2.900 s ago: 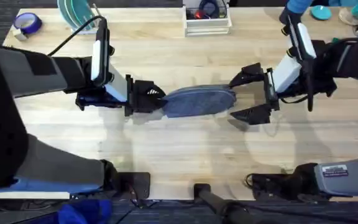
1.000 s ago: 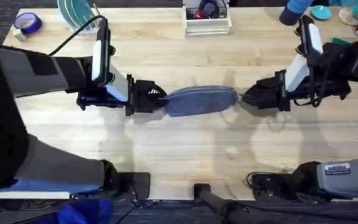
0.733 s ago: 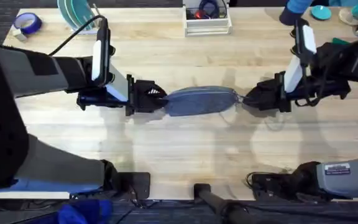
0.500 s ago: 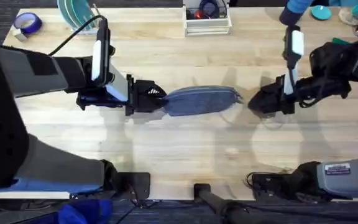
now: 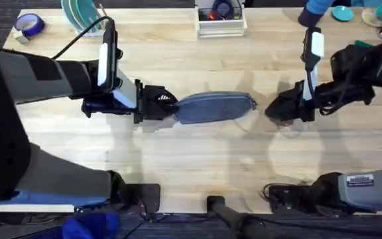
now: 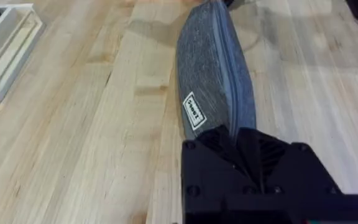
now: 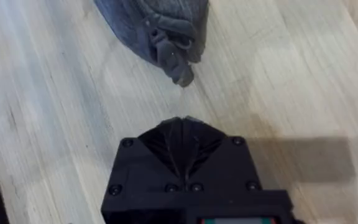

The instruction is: Unzip the bag, pick up the pens from the table one at a time and place them inside, then zip the bag closed.

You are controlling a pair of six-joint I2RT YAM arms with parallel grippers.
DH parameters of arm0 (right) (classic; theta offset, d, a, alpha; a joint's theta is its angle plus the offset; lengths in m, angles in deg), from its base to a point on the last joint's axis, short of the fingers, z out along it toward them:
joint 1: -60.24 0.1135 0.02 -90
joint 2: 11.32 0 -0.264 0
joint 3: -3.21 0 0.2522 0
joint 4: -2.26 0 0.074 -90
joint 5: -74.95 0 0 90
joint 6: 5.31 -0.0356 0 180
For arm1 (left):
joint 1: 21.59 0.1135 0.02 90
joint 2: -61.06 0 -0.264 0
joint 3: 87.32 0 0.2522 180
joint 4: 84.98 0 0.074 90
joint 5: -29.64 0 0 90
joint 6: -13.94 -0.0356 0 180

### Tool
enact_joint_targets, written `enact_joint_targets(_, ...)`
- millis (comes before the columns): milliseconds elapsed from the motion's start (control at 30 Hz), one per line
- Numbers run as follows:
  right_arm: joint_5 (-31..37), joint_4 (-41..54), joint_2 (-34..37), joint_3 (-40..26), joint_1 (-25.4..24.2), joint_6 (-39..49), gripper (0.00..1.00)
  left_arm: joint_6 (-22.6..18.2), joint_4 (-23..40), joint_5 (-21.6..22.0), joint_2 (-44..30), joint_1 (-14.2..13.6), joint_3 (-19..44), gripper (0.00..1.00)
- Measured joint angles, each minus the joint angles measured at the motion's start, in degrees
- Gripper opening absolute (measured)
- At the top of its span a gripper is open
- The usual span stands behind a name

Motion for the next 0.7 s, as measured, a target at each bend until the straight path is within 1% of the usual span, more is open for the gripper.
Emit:
enact_joint_targets(67, 0.00, 0.02, -0.01, 0.00, 0.00, -0.01, 0.034, 0.00, 0.00, 0.00, 0.00, 0.00, 0.00, 0.041)
enact_joint_targets(100, 0.14, 0.21, 0.00, -0.01, 0.00, -0.31, 0.107, 0.00, 0.00, 0.00, 0.00, 0.00, 0.00, 0.041)
enact_joint_targets(133, 0.15, 1.06, -0.02, -0.02, 0.00, -0.35, 0.238, 0.00, 0.00, 0.00, 0.00, 0.00, 0.00, 0.041)
enact_joint_targets(233, -0.38, 2.62, -0.47, -0.02, 0.02, -0.21, 0.684, 0.00, 0.00, 0.00, 0.00, 0.00, 0.00, 0.041)
enact_joint_targets(300, -1.00, 2.81, -0.83, -0.02, 0.02, 0.12, 0.945, 0.00, 0.00, 0.00, 0.00, 0.00, 0.00, 0.041)
enact_joint_targets(333, -1.18, 3.06, -0.97, -0.02, 0.02, 0.25, 0.981, -0.05, 0.00, 0.02, 0.00, 0.00, 0.00, 0.084)
enact_joint_targets(367, -1.38, 3.30, -0.96, -0.02, 0.02, 0.29, 0.992, -0.08, -0.08, 0.18, 0.00, 0.03, 0.00, 0.169)
enact_joint_targets(467, -2.34, 4.16, -0.96, -0.04, -0.07, 0.26, 0.996, -0.08, -0.29, 0.68, 0.00, 0.57, 0.00, 0.545)
enact_joint_targets(500, -2.75, 4.53, -0.96, -0.05, -0.14, 0.28, 0.996, -0.17, -0.36, 0.72, 0.00, 0.77, 0.00, 0.725)
enact_joint_targets(533, -3.22, 4.86, -0.96, -0.09, -0.23, 0.25, 0.996, -0.19, -0.35, 0.77, 0.00, 0.86, 0.00, 0.875)
enact_joint_targets(567, -3.89, 5.47, -0.94, -0.09, -0.31, 0.06, 0.997, -0.07, -0.29, 0.83, 0.00, 0.87, 0.00, 0.966)
enact_joint_targets(633, -5.35, 6.98, -0.73, -0.07, -0.31, -1.17, 0.998, -0.04, -0.36, 0.85, 0.00, 0.87, 0.00, 0.992)
enact_joint_targets(700, -7.13, 7.35, -0.35, -0.07, -0.28, -3.62, 0.998, -0.07, -0.37, 0.86, 0.00, 0.87, 0.00, 0.995)
